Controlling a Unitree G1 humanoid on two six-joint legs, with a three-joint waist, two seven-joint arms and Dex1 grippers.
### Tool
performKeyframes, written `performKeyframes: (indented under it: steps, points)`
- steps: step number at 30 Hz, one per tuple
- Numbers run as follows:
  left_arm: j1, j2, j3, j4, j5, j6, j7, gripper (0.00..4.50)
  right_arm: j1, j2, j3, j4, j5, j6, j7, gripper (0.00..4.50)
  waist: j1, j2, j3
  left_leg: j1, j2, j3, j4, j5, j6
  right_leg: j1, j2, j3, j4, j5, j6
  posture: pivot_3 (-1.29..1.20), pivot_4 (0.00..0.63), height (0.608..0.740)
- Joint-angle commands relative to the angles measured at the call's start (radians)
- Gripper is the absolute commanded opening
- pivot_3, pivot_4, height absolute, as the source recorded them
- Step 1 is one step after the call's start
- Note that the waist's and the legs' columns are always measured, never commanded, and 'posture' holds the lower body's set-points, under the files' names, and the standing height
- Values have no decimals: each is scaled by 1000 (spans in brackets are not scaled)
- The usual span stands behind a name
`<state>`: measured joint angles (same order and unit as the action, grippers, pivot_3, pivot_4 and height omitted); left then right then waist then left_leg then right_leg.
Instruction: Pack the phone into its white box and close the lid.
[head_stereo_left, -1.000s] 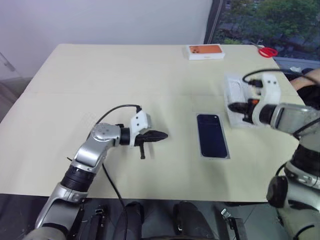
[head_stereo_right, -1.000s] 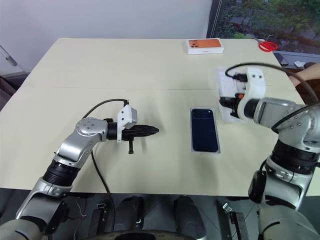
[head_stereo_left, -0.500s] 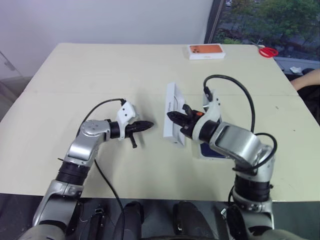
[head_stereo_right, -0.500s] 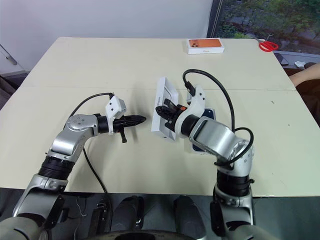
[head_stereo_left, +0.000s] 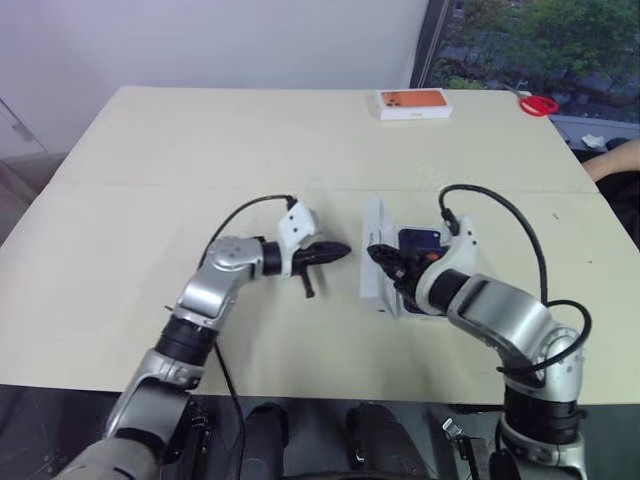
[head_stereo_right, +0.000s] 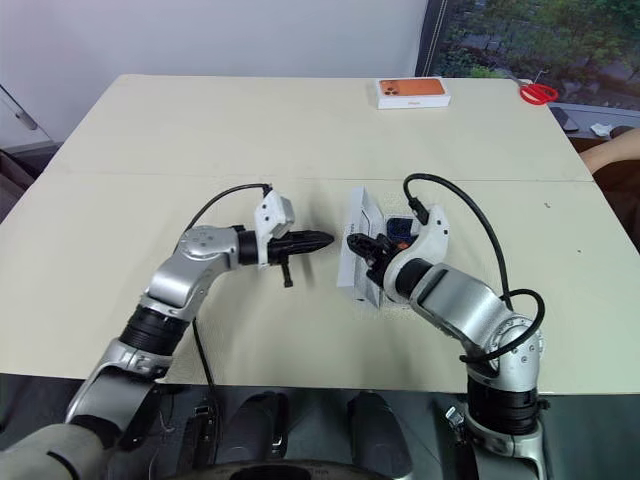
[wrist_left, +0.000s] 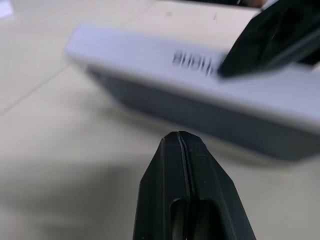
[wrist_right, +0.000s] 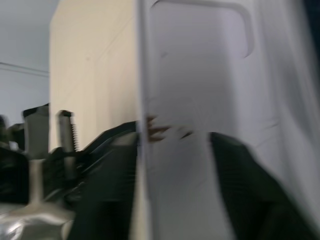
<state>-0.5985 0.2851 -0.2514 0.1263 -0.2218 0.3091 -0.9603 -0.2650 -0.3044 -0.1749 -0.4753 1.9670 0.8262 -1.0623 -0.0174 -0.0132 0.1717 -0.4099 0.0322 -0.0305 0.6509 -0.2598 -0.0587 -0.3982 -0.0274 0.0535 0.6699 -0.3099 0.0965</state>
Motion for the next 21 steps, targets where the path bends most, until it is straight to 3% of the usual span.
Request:
performKeyframes:
  steps: [1,2,3,8,13,21]
  points:
    - [-21,-34,-22,-9,6,8,16,0,-34,-70,-44,10,5,45,84,3987,-4,0,0,0,0,0,0,0,0,0,0,0,0,0,0,0,150,740]
    - [-24,-45,-26,-7,7,12,20,0,-42,-94,-50,19,5,59,107,4407,-3,0,0,0,0,0,0,0,0,0,0,1,0,0,0,0,150,740]
    - [-28,-57,-31,-6,11,14,27,0,-57,-124,-61,33,5,73,135,4464,-3,0,0,0,0,0,0,0,0,-1,0,1,0,0,0,0,150,740]
    - [-57,-128,-61,25,32,25,69,0,-158,-295,-141,146,5,148,258,4464,5,0,0,0,0,0,0,0,0,0,0,1,0,0,0,0,150,740]
    - [-98,-207,-93,100,67,28,118,0,-186,-529,-121,225,5,215,329,4464,7,1,0,0,-1,1,0,-1,1,1,0,0,-3,0,0,0,150,740]
    - [-88,-248,-100,90,63,40,124,0,-175,-689,-60,254,-120,231,465,4464,1,1,0,1,0,1,0,-2,3,1,1,1,-2,0,0,0,150,740]
